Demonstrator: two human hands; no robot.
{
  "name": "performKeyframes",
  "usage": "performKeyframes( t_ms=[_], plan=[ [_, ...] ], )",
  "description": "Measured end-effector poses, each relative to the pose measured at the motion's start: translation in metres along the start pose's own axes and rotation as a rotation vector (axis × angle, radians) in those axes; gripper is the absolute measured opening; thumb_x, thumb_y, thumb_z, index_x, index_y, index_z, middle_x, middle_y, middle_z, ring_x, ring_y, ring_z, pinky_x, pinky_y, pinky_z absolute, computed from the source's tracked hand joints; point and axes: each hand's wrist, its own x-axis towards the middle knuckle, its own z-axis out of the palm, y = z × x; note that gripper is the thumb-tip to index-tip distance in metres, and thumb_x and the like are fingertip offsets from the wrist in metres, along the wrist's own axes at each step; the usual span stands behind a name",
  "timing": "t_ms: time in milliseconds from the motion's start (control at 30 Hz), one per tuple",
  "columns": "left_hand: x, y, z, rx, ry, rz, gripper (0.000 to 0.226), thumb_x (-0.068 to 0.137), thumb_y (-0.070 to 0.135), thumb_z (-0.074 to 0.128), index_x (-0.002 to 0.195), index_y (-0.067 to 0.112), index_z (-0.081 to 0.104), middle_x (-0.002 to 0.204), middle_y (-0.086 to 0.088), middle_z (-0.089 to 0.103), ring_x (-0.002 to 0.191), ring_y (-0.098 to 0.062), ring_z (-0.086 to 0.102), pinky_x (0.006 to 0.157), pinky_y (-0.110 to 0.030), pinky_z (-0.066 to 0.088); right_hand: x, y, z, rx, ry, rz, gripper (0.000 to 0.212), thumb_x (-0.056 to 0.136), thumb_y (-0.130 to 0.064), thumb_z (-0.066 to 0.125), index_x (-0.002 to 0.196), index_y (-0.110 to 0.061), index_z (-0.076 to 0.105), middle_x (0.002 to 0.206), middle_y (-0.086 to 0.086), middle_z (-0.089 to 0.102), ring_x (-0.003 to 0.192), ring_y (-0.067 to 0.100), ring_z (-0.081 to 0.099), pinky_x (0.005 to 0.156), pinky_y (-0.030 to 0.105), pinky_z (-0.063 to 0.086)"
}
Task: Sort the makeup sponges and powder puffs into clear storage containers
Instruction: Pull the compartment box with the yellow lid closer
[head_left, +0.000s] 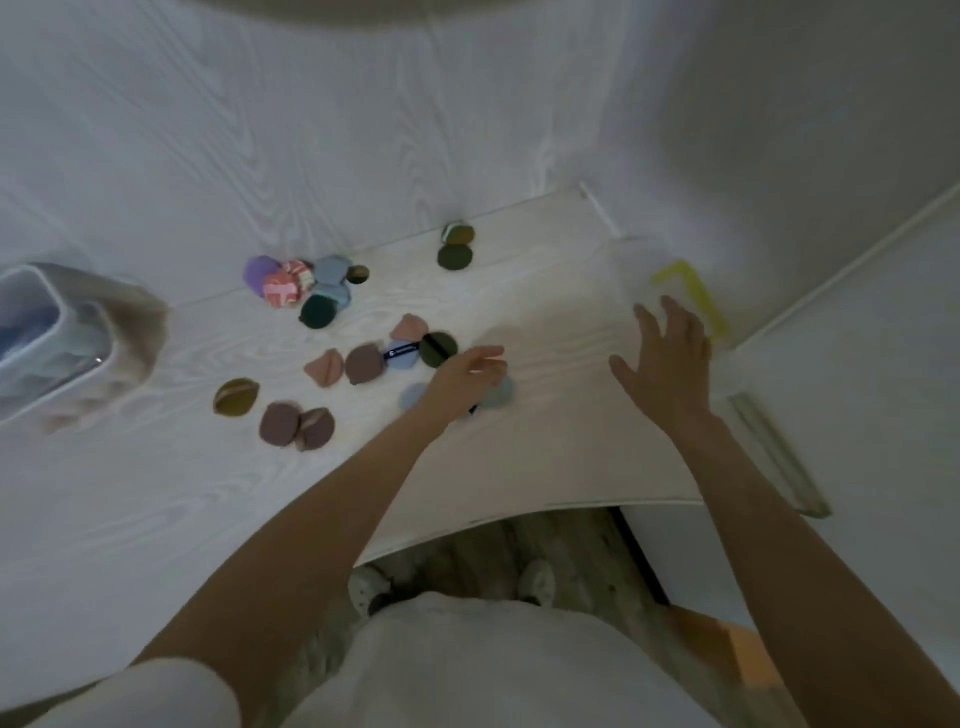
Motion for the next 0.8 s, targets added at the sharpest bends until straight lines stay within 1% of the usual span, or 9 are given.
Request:
performKeyframes(
  t_ms=[100, 167, 267, 367, 467, 600, 700, 767, 800],
  plan=[
    [0.006, 0.012, 0.04, -0.095, 0.032, -0.048, 0.034, 0.094, 0.014, 0.054, 0.128, 0.013, 0.052, 0.109, -0.003, 0.061, 0.092, -0.016, 0.058, 0.07, -0.014, 0.044, 0.016, 0.026, 0.015, -0.134, -0.205, 0.07, 0.087, 0.083, -0.049, 0.059, 0.149, -0.017, 0.013, 0.156, 0.018, 0.003, 0.14, 0.046, 0.0, 0.111, 0.058, 0.003],
    [0.004, 0.015, 0.055, -0.148, 0.058, -0.059, 0.034, 0.094, 0.015, 0.053, 0.128, 0.016, 0.051, 0.112, -0.002, 0.061, 0.095, -0.018, 0.059, 0.077, -0.02, 0.046, 0.011, 0.027, 0.027, -0.233, -0.232, -0.006, 0.083, 0.086, -0.044, 0.055, 0.149, -0.017, 0.008, 0.156, 0.017, 0.003, 0.139, 0.048, -0.003, 0.109, 0.062, -0.003],
    [-0.006, 0.012, 0.071, -0.202, 0.075, -0.078, 0.036, 0.095, 0.018, 0.052, 0.13, 0.017, 0.047, 0.115, -0.003, 0.059, 0.101, -0.018, 0.059, 0.091, -0.031, 0.046, -0.005, 0.032, 0.038, -0.207, -0.096, -0.142, 0.072, 0.083, -0.016, 0.057, 0.147, -0.016, 0.023, 0.153, 0.015, 0.022, 0.139, 0.047, 0.014, 0.11, 0.065, 0.003],
    [-0.018, 0.006, 0.078, -0.268, 0.129, -0.1, 0.042, 0.093, 0.022, 0.055, 0.134, 0.017, 0.043, 0.115, -0.003, 0.057, 0.104, -0.019, 0.058, 0.094, -0.034, 0.047, -0.027, 0.037, 0.044, -0.088, 0.076, -0.331, 0.068, 0.067, -0.001, 0.061, 0.132, -0.018, 0.05, 0.138, 0.011, 0.05, 0.13, 0.042, 0.039, 0.11, 0.059, 0.018],
    [-0.026, -0.005, 0.082, -0.356, 0.203, -0.158, 0.057, 0.09, 0.027, 0.061, 0.139, 0.016, 0.035, 0.122, -0.005, 0.054, 0.105, -0.02, 0.058, 0.09, -0.035, 0.05, -0.053, 0.026, 0.044, 0.073, 0.077, -0.51, 0.063, 0.06, 0.002, 0.06, 0.12, -0.018, 0.06, 0.127, 0.004, 0.06, 0.124, 0.034, 0.048, 0.106, 0.05, 0.019],
    [-0.034, -0.023, 0.081, -0.522, 0.374, -0.196, 0.068, 0.086, 0.024, 0.066, 0.14, 0.014, 0.027, 0.123, -0.009, 0.052, 0.099, -0.022, 0.06, 0.078, -0.031, 0.054, -0.068, 0.022, 0.04, 0.203, 0.118, -0.701, 0.048, 0.069, -0.007, 0.043, 0.11, -0.02, 0.065, 0.122, 0.002, 0.062, 0.119, 0.029, 0.052, 0.1, 0.046, 0.03],
    [-0.033, -0.028, 0.081, -0.483, 0.39, -0.117, 0.07, 0.085, 0.014, 0.068, 0.14, 0.013, 0.025, 0.121, -0.012, 0.051, 0.098, -0.023, 0.061, 0.077, -0.029, 0.054, -0.064, 0.024, 0.027, 0.318, 0.167, -0.594, 0.039, 0.076, -0.016, 0.052, 0.113, -0.02, 0.063, 0.128, 0.005, 0.055, 0.118, 0.025, 0.045, 0.095, 0.043, 0.036],
    [-0.028, -0.026, 0.083, -0.471, 0.403, -0.094, 0.069, 0.084, 0.008, 0.068, 0.14, 0.012, 0.027, 0.115, -0.011, 0.053, 0.103, -0.026, 0.06, 0.077, -0.028, 0.054, -0.058, 0.026, 0.023, 0.235, 0.135, -0.427, 0.052, 0.078, -0.033, 0.059, 0.128, -0.023, 0.053, 0.143, 0.009, 0.039, 0.129, 0.031, 0.032, 0.103, 0.048, 0.028],
    [-0.024, -0.024, 0.084, -0.482, 0.413, -0.086, 0.068, 0.083, 0.004, 0.067, 0.139, 0.011, 0.028, 0.11, -0.01, 0.055, 0.102, -0.027, 0.06, 0.076, -0.028, 0.054, -0.054, 0.027, 0.021, 0.182, 0.034, -0.349, 0.066, 0.077, -0.042, 0.062, 0.137, -0.026, 0.041, 0.15, 0.012, 0.026, 0.135, 0.036, 0.023, 0.106, 0.051, 0.021]
  ],
)
